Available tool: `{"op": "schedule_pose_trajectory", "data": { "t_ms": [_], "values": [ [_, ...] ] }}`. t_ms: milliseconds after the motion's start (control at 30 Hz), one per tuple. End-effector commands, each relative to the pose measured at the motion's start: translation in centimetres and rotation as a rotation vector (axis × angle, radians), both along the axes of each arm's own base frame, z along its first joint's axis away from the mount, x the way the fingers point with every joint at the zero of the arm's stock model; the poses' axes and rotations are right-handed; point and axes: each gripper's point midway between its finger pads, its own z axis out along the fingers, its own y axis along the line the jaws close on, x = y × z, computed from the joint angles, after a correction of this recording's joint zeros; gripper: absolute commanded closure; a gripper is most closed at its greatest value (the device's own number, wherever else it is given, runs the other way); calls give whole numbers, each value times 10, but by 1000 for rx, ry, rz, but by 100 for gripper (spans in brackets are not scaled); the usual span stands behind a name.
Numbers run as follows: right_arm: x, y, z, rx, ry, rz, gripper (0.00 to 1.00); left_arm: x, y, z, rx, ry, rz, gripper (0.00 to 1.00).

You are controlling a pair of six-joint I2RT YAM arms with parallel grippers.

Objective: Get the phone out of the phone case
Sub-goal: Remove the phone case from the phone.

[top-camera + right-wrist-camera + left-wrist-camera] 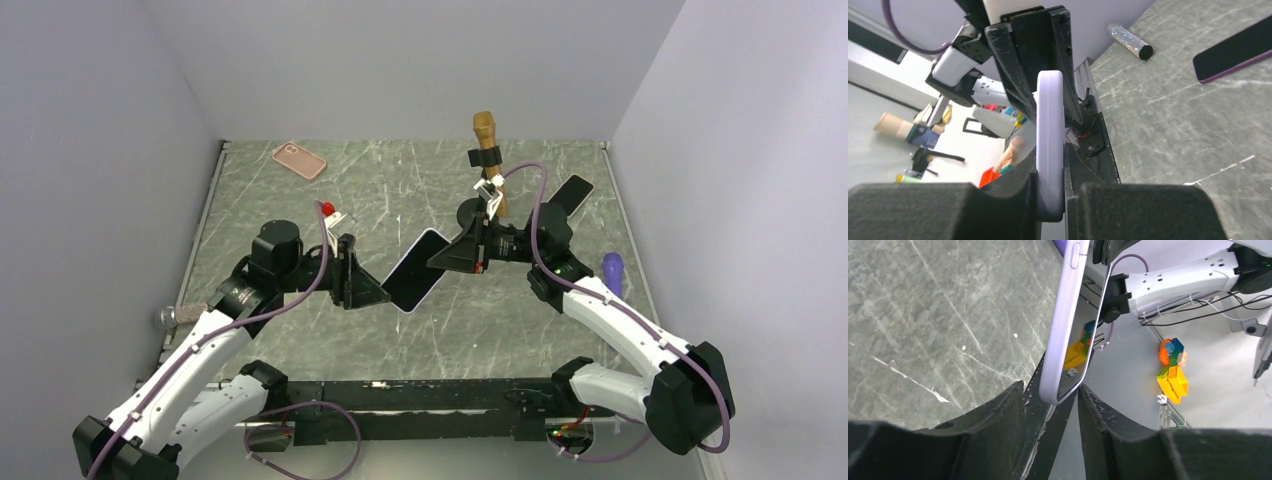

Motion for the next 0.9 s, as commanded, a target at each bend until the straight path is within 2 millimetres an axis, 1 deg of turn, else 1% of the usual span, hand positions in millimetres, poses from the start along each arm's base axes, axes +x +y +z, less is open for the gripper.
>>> {"op": "schedule_pose_trajectory", "data": {
  "t_ms": [0, 100, 200, 267, 400, 467, 567, 667, 700, 733, 867],
  "values": [
    [-21, -5, 38, 107, -165, 93, 100, -9, -5, 20, -68, -78, -86, 57],
    [-23, -5, 38, 113, -174, 106, 100, -15, -7, 26, -87, -89, -143, 71],
    [-24, -5, 38, 112, -175, 116, 100, -24, -8, 30, -112, -112, -210, 81],
    [-28, -5, 39, 118, -176, 145, 100, -30, -9, 33, -134, -133, -257, 90],
    [-39, -7, 48, 138, -164, 218, 100, -51, -8, 39, -214, -192, -415, 94],
    [-43, -8, 54, 154, -148, 240, 100, -53, -8, 43, -230, -244, -449, 96],
    [-51, -9, 65, 186, -100, 285, 100, -49, -9, 46, -210, -299, -459, 100],
    [-63, -14, 76, 236, -80, 350, 100, -42, -12, 52, -216, -322, -481, 100],
    [-70, -18, 84, 265, -109, 376, 100, -40, -14, 53, -216, -318, -491, 100],
    [-74, -20, 88, 280, -103, 397, 100, -37, -16, 53, -219, -315, -505, 100],
    [-85, -27, 104, 340, -100, 455, 100, -29, -21, 50, -222, -332, -533, 100]
  ]
}}
